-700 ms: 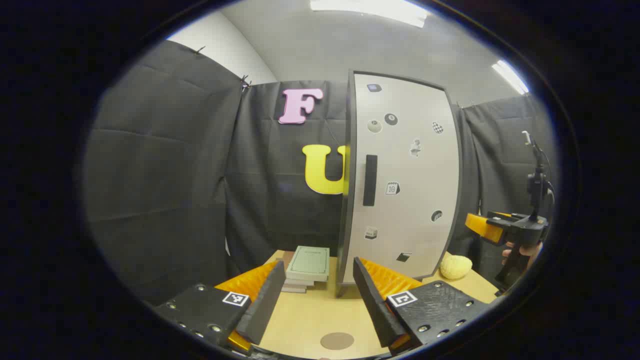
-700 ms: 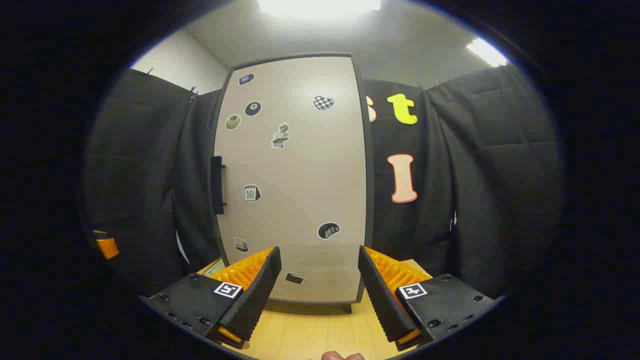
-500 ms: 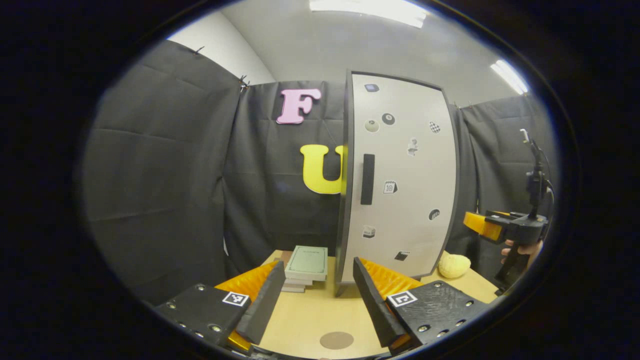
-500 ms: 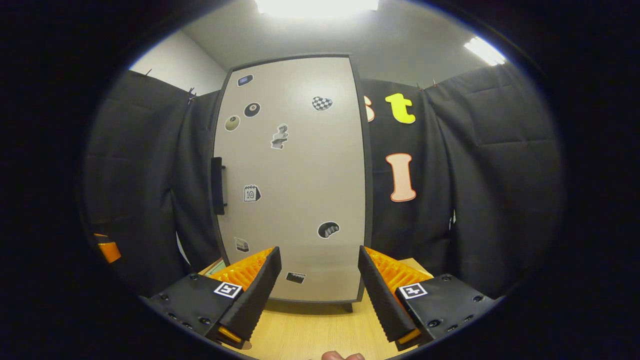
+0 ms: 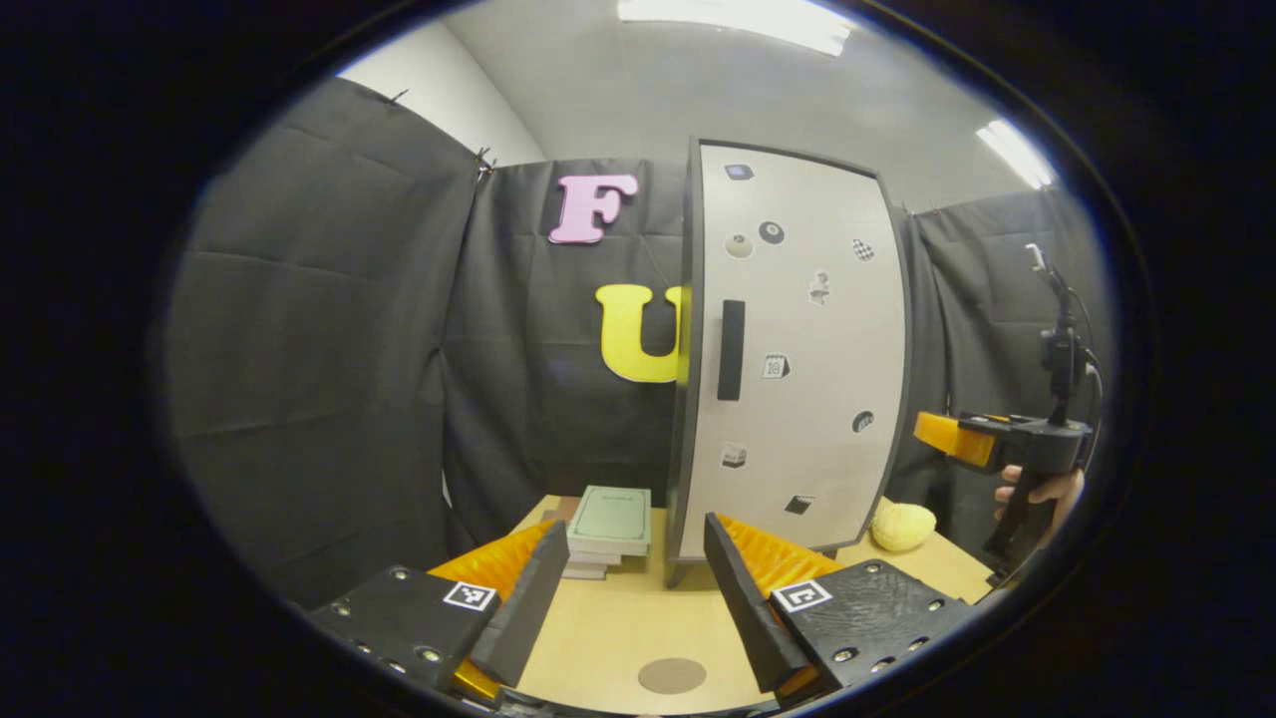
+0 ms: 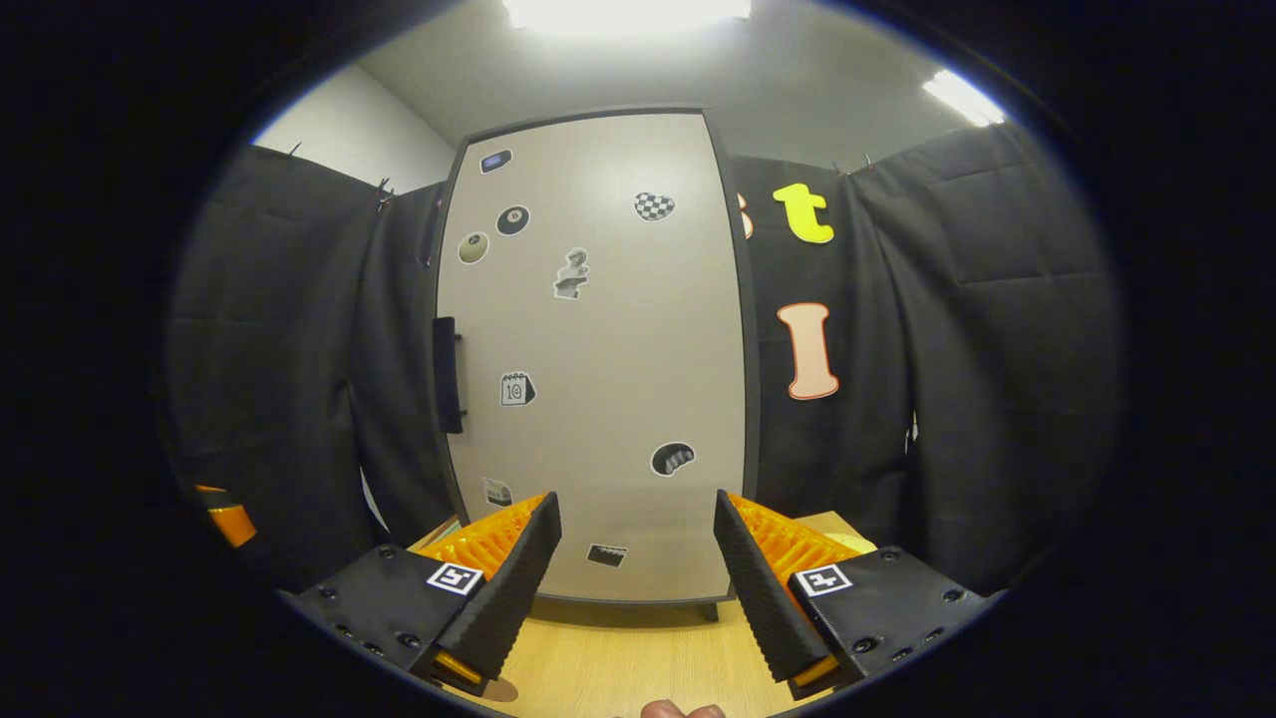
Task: Open the cabinet door with the right hand, grasp the bottle in the cabinet with the left hand and place it on the coaster, then close the cabinet door with the right hand.
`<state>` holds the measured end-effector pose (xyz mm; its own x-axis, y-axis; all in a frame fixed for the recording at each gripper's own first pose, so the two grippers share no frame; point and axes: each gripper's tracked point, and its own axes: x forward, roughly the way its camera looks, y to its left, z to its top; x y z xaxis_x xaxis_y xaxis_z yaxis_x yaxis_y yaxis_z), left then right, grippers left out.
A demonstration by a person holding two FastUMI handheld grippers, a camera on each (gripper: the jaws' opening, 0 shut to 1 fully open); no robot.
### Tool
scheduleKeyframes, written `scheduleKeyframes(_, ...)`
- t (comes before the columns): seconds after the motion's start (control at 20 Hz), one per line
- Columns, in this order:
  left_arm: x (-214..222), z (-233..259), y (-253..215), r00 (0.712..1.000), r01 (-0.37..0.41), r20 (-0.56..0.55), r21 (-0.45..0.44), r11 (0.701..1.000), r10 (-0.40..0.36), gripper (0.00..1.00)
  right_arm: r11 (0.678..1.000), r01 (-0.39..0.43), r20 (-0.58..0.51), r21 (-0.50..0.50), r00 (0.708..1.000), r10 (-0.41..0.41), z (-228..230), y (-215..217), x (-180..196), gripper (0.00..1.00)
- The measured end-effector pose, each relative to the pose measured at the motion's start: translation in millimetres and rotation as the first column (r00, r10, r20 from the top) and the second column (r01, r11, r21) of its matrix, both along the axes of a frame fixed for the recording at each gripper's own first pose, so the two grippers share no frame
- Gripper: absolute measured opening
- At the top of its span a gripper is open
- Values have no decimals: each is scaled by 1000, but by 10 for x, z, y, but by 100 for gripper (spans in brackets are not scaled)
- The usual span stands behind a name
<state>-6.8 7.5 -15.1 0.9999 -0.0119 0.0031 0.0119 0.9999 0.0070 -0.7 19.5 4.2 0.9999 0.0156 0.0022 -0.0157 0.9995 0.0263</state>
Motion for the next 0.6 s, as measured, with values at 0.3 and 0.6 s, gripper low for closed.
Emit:
scheduleKeyframes(0.3,1,-195,40,1000,-5,-15,-13,1000,5,83,1000,-16,36,-1,999,16,307,135,129,98)
scheduleKeyframes(0.6,20,-416,191,998,-34,-46,-56,998,32,82,997,-65,87,42,994,61,816,465,412,97)
